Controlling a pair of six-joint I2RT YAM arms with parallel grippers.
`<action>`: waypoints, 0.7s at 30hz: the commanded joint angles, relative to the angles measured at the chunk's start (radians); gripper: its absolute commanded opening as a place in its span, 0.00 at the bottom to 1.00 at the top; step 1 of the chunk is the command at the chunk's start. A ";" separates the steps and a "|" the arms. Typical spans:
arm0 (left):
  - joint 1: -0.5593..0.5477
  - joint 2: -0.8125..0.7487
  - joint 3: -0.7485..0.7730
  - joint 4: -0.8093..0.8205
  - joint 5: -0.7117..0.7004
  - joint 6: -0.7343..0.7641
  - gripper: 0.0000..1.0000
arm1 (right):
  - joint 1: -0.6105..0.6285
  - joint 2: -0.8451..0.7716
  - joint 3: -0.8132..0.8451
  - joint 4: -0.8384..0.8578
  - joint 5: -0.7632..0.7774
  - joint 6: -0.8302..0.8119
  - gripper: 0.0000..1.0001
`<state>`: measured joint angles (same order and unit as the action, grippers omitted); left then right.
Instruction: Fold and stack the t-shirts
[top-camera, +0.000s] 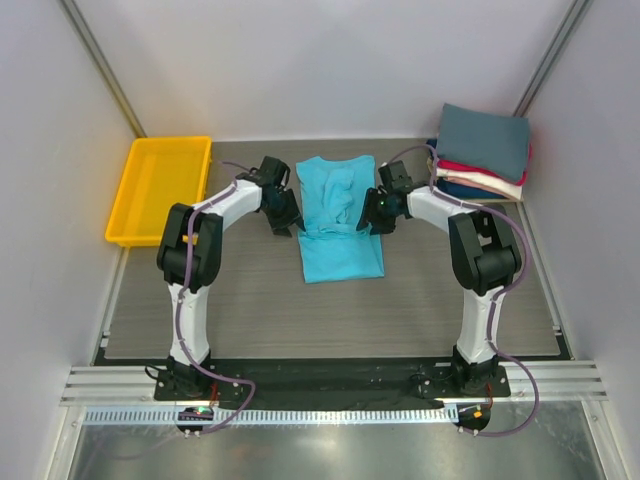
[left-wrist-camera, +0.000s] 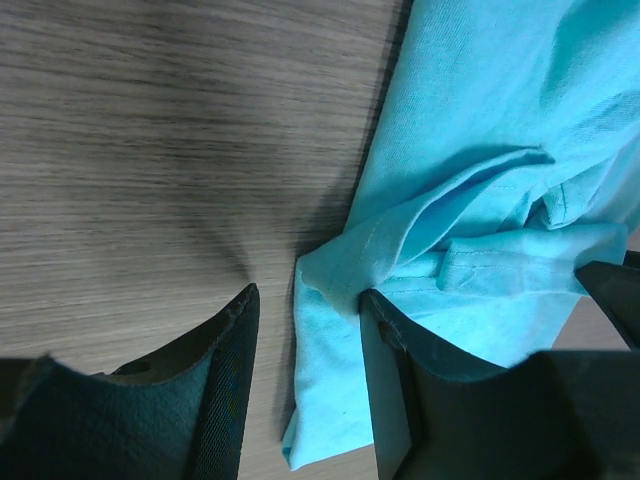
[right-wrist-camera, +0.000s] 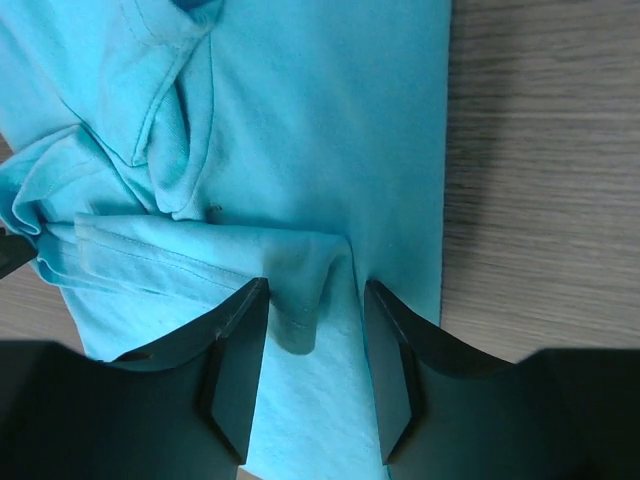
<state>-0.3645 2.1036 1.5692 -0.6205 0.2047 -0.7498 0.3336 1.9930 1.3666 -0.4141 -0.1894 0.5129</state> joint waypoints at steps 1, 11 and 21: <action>0.001 -0.002 0.048 0.036 0.022 0.015 0.45 | 0.001 0.003 0.055 0.038 -0.021 -0.010 0.48; -0.001 0.004 0.061 0.031 0.013 0.021 0.42 | 0.001 -0.010 0.066 0.034 -0.010 -0.019 0.41; -0.004 0.003 0.061 0.025 0.004 0.023 0.41 | 0.012 -0.025 0.106 -0.032 0.018 -0.040 0.42</action>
<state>-0.3645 2.1086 1.5993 -0.6140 0.2050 -0.7467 0.3351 2.0037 1.4281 -0.4244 -0.1844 0.4969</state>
